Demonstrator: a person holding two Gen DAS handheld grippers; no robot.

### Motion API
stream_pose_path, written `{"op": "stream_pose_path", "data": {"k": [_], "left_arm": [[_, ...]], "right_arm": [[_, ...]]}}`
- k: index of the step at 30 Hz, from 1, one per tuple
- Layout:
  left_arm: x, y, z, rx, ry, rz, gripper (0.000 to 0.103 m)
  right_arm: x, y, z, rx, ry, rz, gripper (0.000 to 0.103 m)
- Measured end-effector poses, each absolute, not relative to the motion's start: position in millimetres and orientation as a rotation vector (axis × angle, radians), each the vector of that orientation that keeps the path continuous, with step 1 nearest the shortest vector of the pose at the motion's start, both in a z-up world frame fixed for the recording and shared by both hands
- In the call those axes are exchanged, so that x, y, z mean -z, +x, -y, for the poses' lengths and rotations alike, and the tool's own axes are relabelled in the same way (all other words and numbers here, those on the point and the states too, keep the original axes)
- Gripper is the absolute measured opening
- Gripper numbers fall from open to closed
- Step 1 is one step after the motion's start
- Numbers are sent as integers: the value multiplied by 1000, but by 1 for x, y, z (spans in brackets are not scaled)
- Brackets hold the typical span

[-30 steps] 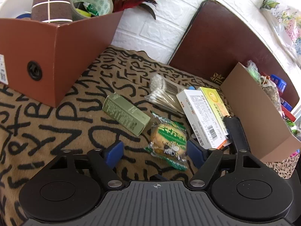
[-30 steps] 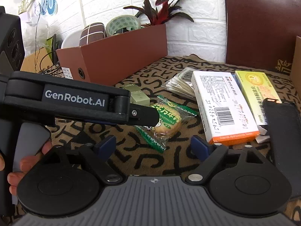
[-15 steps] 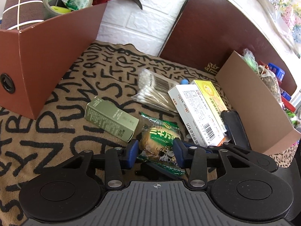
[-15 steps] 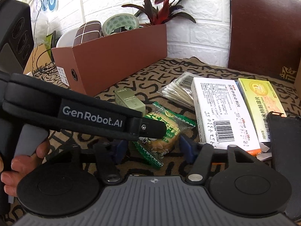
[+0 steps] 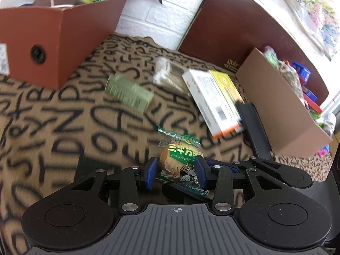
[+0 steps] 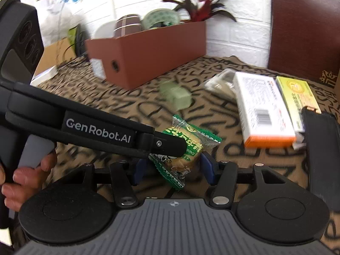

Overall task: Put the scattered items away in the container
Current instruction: 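Grasp the white-green snack packet with the left gripper, then carry the snack packet over the red-brown box and lower it in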

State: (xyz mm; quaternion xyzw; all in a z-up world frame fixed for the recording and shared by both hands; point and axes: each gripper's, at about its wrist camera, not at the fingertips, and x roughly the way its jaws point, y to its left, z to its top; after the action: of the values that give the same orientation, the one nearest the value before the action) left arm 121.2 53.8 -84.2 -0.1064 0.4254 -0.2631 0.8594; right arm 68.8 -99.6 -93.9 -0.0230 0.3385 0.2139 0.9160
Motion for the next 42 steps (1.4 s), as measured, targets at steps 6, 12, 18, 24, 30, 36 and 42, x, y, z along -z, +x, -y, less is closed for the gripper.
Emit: {"op": "stream_pose_path", "data": {"k": [6,12,18,24,30,36,42], "left_arm": [[84,79,-67,568,-234,-911,50],[82,49,-71,587,-178,-898,60],[80,56,-68,561,-189,-882,76],[80,62,-61,596,-152,-900,60],[83,63,-62,599,-165,-898,63],[84,64,-61,607,-150,-897,59],[82,63,-61,601,-156,-894,61]], "right_arm": [[92,28,97,-479,-55,-710,60],[89,1,98,-497,-51,-716,63],[88,1,99,-466,-75,-707,64],[91,5,96,-491,-93,-720,59],[90,7,93,-491,-94,-718,57],[90,9,91,-491,-99,-725,58],[87,11,90,-486,-105,-730,54]]}}
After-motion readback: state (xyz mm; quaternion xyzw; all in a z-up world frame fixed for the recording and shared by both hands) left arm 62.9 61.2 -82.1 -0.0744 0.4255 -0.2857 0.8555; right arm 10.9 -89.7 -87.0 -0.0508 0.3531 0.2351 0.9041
